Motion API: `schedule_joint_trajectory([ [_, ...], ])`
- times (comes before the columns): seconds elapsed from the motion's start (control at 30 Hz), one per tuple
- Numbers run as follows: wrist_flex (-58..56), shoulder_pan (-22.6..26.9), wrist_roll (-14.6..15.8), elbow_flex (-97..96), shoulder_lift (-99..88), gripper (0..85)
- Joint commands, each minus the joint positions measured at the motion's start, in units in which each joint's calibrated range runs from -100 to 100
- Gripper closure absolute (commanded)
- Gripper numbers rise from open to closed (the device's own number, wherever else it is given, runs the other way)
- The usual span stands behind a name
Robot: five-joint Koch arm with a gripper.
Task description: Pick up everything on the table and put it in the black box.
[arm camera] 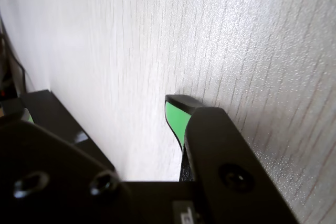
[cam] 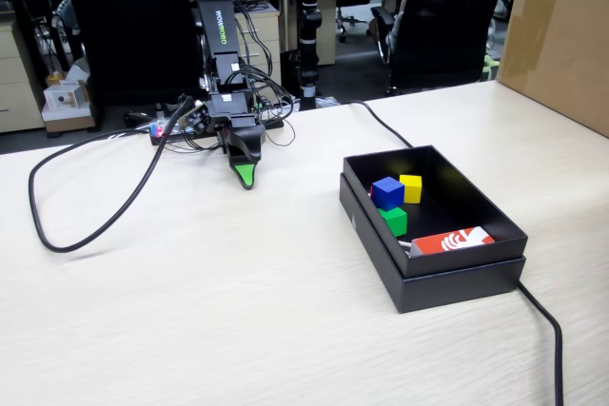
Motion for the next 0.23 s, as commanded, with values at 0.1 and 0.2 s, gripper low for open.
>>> schedule_joint_trajectory([
  [0.1, -3.1, 0.0, -0.4, -1.1, 0.0, 36.4],
  [0.2, -3.1, 0.0, -0.4, -1.1, 0.0, 36.4],
])
